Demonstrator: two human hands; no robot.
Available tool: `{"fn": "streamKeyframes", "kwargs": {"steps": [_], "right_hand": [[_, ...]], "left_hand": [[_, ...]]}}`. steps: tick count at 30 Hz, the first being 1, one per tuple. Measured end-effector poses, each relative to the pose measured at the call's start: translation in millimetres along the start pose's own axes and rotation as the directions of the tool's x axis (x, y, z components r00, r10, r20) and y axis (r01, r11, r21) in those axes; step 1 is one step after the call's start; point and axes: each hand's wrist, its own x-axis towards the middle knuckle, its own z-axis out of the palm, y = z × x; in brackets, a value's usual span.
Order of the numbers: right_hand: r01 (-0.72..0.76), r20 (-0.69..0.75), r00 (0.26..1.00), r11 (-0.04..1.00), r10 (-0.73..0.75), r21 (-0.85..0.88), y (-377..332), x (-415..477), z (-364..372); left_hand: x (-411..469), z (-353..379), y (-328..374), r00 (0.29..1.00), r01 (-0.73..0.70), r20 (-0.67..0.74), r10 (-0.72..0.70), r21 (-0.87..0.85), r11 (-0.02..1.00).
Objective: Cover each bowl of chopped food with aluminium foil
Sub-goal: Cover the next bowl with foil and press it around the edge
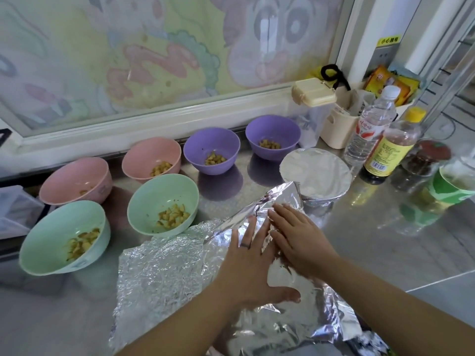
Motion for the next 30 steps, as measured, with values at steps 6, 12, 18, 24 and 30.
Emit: {"fn": "streamKeyframes", "kwargs": {"steps": [6,12,18,24,30], "right_hand": [[0.104,-0.017,0.994,0.979,-0.109,-0.176,-4.2,4.4,1.1],[0.11,-0.052,0.991,0.972,-0.123,-0.206,-9.9,4.9,4.0],[0.114,-0.045,0.99,0.955,-0.131,-0.272,-9.3,2.0,12.3],[0.111,-0.045,0.99,0.939,-0.132,-0.325,-8.6,3.1,14.0],[0.115,-0.036,0.991,0.954,-0.13,-0.277,-7.7,4.5,13.9]], "left_hand": [[-5.3,-3.2,-1.6,0.997,0.027,-0.063,-0.033,-0.081,0.996],[-4.4,-13.4,-14.7,0.93,0.008,-0.351,-0.106,-0.269,0.963],[2.7,-3.8,-20.2,0.901,0.127,-0.411,-0.138,-0.054,0.99],[11.4,4.6,-28.5,0.939,0.245,-0.245,-0.24,-0.009,0.97],[13.4,7.2,-33.4,0.956,0.206,-0.163,-0.245,-0.224,0.953]]}}
